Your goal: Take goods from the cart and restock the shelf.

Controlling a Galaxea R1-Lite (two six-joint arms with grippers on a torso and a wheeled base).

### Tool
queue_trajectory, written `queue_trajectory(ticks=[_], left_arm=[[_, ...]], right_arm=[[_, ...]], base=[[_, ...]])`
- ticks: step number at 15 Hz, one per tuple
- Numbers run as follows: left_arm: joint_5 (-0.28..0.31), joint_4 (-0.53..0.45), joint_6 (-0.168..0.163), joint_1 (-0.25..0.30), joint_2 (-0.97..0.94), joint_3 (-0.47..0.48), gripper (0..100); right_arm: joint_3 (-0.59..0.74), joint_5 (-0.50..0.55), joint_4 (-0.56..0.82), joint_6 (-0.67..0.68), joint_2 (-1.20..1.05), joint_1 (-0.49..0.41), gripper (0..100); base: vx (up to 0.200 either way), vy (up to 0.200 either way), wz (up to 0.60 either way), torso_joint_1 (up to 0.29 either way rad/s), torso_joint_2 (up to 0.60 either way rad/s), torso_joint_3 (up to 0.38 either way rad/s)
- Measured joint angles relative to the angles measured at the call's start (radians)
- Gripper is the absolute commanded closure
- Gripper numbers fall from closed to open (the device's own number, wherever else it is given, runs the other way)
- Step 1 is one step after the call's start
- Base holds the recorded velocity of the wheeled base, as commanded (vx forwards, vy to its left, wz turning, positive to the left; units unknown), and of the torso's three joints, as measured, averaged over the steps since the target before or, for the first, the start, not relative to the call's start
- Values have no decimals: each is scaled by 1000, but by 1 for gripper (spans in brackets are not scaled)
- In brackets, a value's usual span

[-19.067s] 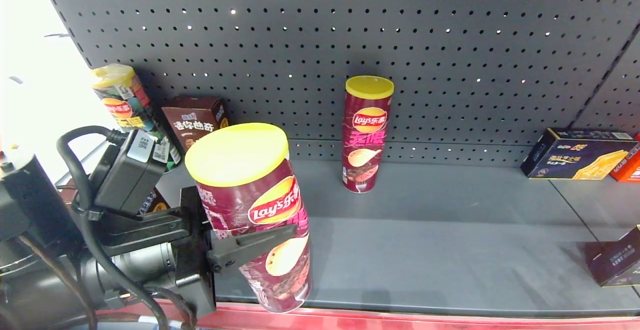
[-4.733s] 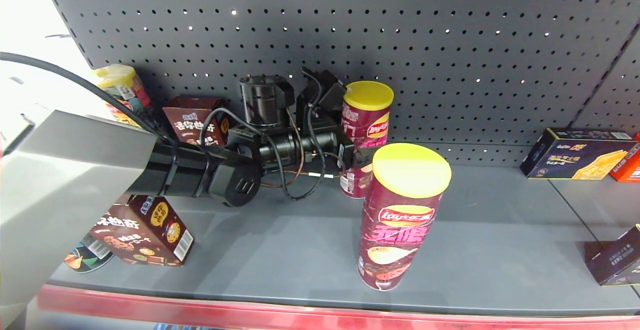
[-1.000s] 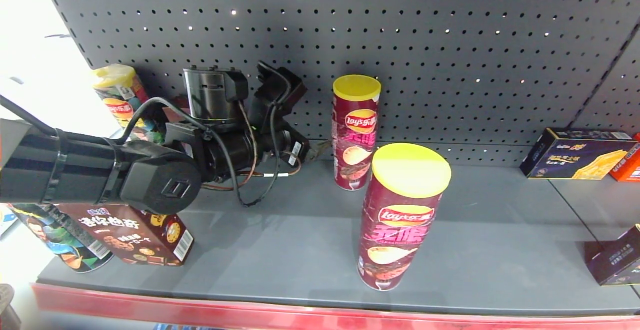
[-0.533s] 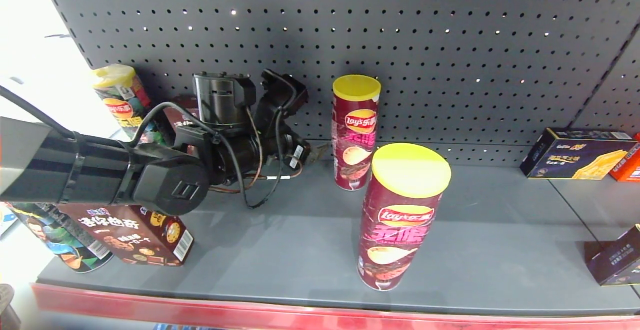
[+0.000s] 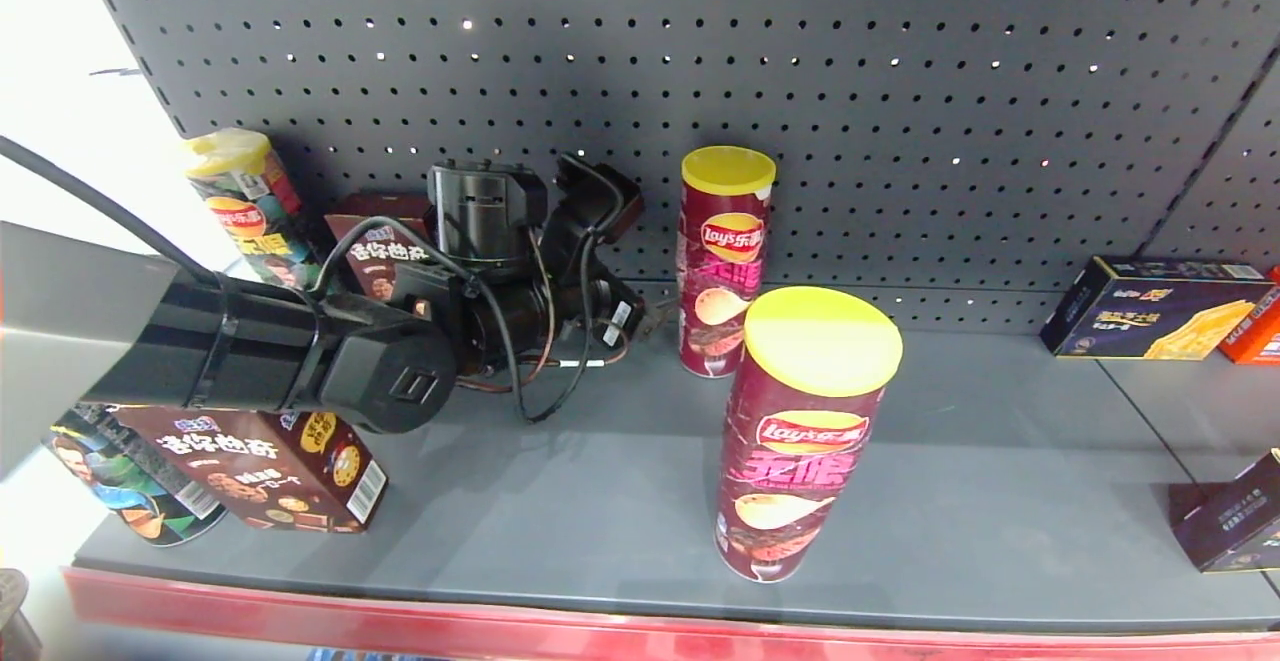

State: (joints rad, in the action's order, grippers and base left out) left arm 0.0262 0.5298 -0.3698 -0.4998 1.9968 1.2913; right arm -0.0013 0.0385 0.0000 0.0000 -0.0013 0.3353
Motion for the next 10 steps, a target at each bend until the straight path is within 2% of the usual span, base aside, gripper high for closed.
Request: queue_trajectory(ticks=[5,10], left_arm=[[2,-4,1,2,-18,1,0],[3,-36,11,-2,-161,-11,0]], right_arm=[[0,0,0,0,0,0,0],[0,0,0,1,0,0,0]], base=[[0,0,0,0,0,0],[0,0,0,0,0,0]])
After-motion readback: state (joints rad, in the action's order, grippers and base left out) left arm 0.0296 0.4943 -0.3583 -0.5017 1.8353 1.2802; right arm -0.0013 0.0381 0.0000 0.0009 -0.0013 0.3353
